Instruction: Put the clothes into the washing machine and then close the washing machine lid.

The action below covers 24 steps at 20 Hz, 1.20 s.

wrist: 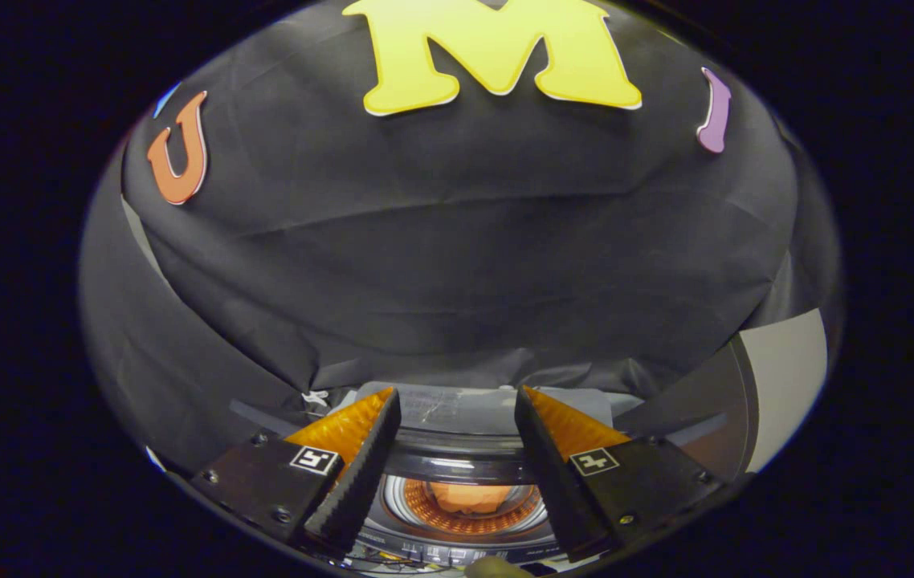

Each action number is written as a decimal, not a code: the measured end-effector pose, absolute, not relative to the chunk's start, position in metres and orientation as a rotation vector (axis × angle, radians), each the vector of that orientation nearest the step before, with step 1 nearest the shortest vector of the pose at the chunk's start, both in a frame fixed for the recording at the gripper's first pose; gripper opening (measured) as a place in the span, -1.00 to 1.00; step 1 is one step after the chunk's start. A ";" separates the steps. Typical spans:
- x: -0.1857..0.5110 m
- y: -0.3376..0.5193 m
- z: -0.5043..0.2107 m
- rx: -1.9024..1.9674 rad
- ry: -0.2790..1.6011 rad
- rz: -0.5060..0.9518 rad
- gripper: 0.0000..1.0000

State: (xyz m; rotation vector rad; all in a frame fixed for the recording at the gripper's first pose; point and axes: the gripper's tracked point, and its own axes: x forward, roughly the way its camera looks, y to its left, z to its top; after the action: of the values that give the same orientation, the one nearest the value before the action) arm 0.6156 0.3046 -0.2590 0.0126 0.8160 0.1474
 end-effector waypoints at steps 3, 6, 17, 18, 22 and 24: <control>0.606 0.303 -0.257 0.006 0.818 0.151 0.80; 0.600 0.301 -0.255 -0.006 0.803 0.148 0.80; 0.569 0.294 -0.254 -0.037 0.772 0.147 0.80; 0.564 0.293 -0.252 -0.053 0.762 0.145 0.80; 0.549 0.291 -0.255 -0.075 0.742 0.142 0.80; 0.538 0.291 -0.259 -0.061 0.756 0.144 0.80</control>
State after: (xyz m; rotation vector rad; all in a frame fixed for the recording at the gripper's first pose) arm 0.5378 0.2906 -0.2588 -0.0609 0.7559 0.1444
